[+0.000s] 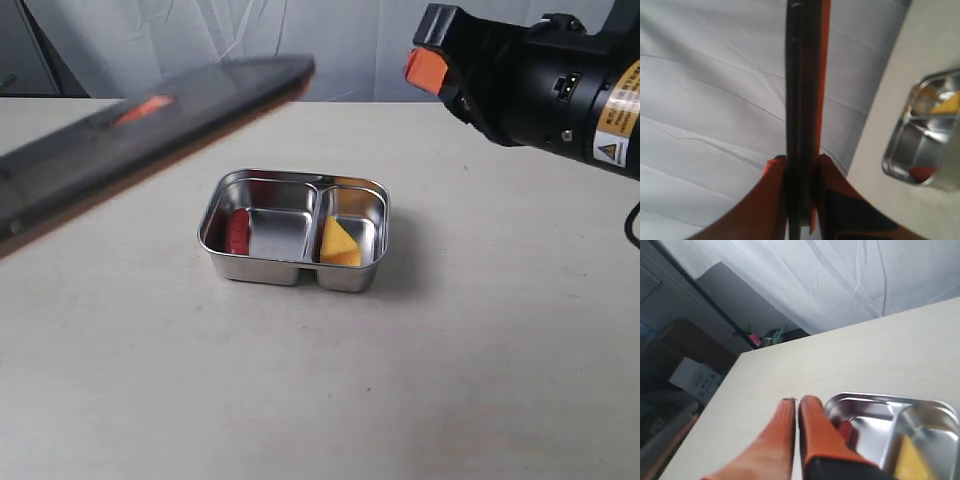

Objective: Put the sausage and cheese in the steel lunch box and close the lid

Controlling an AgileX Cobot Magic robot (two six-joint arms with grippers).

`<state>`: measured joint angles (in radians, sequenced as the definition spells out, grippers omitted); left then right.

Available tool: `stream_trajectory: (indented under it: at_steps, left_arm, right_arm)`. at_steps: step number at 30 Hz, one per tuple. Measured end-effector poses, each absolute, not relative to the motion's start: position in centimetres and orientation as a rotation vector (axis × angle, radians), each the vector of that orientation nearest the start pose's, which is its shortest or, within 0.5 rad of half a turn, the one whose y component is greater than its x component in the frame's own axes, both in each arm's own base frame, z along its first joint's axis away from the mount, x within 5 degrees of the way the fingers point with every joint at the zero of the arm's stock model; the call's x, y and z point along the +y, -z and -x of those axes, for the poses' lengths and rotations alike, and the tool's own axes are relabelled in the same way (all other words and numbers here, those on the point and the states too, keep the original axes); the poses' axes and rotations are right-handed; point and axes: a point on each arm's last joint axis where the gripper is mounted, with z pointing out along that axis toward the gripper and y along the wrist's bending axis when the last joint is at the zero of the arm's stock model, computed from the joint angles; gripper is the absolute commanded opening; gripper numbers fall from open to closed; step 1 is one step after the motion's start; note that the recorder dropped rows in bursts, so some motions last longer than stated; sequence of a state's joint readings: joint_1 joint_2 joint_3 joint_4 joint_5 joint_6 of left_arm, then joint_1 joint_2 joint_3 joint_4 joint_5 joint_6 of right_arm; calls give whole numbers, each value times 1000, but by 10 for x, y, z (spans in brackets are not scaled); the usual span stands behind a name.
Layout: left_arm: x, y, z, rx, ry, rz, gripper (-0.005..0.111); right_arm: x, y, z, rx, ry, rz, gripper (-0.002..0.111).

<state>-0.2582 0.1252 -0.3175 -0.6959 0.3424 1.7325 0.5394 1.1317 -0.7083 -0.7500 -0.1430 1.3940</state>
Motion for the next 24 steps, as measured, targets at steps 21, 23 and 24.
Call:
stream_trajectory:
  at_steps: [21, 23, 24]
  left_arm:
    - [-20, -273, -37, 1318, -472, -1072, 0]
    - [-20, -273, -37, 1319, -470, -1073, 0]
    - [-20, -272, -37, 1319, -470, -1074, 0]
  right_arm:
    - [175, -286, -239, 1944, -1058, 468, -1]
    - [177, -282, -248, 2039, -1128, 497, -1]
    - [175, -279, -255, 2091, -1161, 504, -1]
